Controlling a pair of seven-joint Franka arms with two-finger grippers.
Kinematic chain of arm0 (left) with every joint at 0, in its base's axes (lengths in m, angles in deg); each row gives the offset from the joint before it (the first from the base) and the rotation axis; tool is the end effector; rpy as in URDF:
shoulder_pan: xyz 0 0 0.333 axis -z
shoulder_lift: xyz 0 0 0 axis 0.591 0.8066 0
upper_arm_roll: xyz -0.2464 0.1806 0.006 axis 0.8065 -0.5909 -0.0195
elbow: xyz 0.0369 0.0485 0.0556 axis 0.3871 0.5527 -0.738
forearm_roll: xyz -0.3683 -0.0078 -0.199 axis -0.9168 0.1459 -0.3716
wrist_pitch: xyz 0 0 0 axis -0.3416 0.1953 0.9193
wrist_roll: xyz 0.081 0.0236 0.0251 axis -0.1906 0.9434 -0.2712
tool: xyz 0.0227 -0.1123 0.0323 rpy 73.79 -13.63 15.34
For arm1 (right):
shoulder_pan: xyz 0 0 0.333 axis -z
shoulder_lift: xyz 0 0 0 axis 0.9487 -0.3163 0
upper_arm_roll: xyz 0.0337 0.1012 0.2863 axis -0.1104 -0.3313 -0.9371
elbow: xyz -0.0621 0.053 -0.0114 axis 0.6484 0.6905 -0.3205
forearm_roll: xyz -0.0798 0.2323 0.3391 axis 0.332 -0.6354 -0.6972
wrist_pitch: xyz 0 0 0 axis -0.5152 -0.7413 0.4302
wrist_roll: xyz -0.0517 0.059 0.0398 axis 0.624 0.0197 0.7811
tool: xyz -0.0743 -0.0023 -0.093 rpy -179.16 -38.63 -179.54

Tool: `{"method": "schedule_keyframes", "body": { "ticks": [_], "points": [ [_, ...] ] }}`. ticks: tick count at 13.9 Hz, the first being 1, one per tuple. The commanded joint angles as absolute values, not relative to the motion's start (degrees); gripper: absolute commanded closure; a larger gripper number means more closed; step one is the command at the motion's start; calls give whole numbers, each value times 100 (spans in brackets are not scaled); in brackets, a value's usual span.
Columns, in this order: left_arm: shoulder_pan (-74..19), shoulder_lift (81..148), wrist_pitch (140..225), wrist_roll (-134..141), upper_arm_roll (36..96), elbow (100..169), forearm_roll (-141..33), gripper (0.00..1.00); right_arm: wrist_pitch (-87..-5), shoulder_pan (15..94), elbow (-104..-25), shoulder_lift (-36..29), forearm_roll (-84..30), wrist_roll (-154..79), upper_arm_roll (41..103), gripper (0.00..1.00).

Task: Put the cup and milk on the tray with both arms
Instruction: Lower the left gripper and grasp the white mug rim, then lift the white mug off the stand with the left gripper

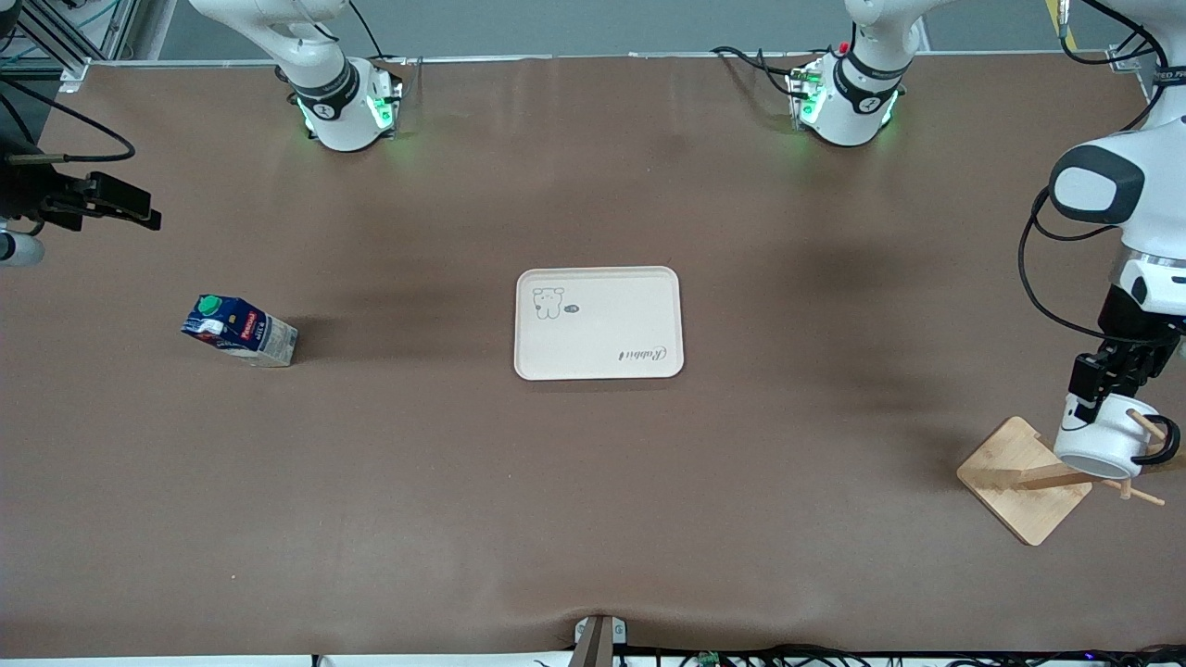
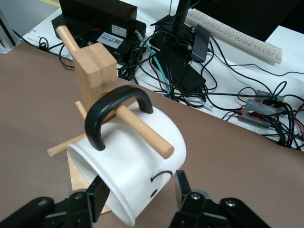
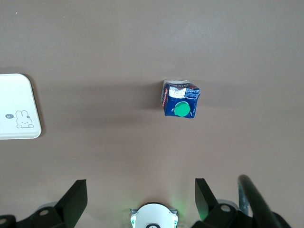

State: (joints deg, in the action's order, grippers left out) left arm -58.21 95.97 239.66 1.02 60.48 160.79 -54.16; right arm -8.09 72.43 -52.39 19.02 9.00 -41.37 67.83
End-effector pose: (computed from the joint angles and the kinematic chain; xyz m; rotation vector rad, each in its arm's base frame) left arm 0.6108 0.1116 0.3772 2.8252 0.5559 1.0888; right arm 0.5621 -0.0170 0.6002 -3.1014 0.0209 0.2810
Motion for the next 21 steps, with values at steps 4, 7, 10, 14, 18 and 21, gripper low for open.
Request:
{"method": "schedule_keyframes", "body": {
  "ticks": [4,7,10,14,18,21],
  "points": [
    [-5811,9653,24085,11,6093,16049,-5546,74,-729,7261,-5132,1859,803,-4110,6777,0],
    [-5811,9609,24085,2,6111,16049,-5528,100,-729,7253,-5132,1859,803,-4110,6777,0],
    [-5811,9565,24076,11,6243,16032,-5528,100,-729,7244,-5132,1859,777,-4110,6777,0],
    [-5820,9215,23796,46,6401,16067,-5528,100,-729,7270,-5132,1859,751,-4110,6786,0],
    [-5829,8749,22971,90,6550,16076,-5537,100,-729,7262,-5132,1859,751,-4110,6786,0],
    [-5820,8458,22425,134,6577,16084,-5537,100,-729,7270,-5132,1859,751,-4110,6786,0]
  ]
}}
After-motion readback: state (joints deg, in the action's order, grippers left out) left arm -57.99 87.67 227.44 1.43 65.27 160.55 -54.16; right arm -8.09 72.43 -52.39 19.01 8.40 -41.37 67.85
